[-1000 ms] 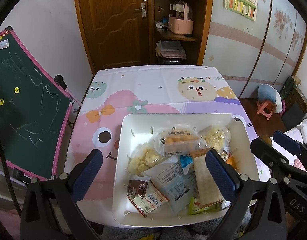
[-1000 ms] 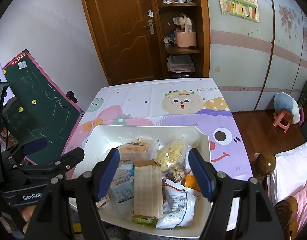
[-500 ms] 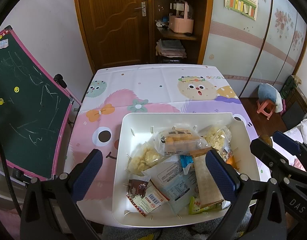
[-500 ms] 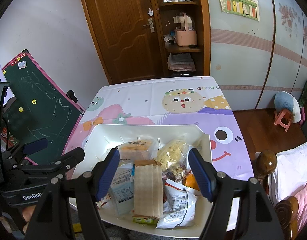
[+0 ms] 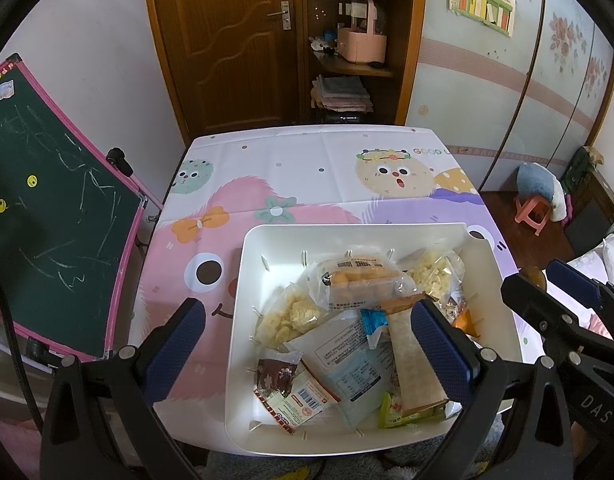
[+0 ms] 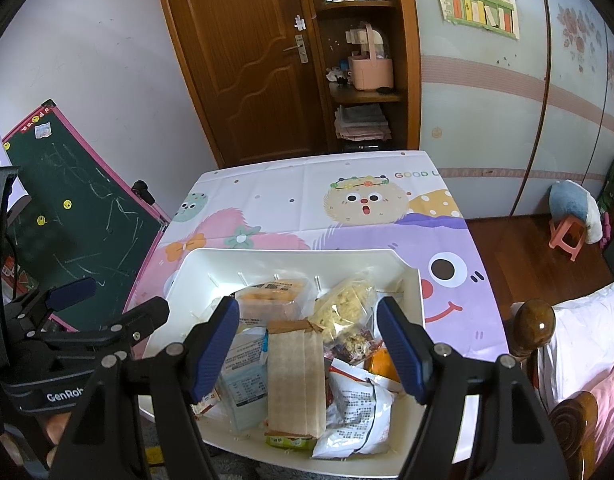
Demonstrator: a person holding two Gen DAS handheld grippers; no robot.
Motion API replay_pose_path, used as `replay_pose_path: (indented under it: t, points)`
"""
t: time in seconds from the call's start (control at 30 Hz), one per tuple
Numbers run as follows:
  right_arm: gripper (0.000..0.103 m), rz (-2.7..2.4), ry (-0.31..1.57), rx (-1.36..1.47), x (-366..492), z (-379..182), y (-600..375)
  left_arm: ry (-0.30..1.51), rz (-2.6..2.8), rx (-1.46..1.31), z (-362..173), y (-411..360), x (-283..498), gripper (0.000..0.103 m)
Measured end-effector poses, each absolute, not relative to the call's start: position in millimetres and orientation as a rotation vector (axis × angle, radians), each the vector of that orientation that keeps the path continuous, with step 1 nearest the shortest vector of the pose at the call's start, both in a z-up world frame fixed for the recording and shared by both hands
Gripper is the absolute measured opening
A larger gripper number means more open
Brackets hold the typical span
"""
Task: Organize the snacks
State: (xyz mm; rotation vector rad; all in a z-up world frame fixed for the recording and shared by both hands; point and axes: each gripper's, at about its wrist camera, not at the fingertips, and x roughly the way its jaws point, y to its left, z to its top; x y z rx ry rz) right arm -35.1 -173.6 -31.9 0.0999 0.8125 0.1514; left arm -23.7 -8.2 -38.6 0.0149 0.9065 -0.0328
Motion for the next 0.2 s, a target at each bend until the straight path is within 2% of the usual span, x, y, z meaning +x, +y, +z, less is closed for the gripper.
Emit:
replay_pose_path:
  t: [0.2]
  points:
    - [0.072,0.151,0.816,0.102,-34.8,-33.7,-173.2,0.911,-0.032,0.015,-40.6,-7.6,-25.2,0.102]
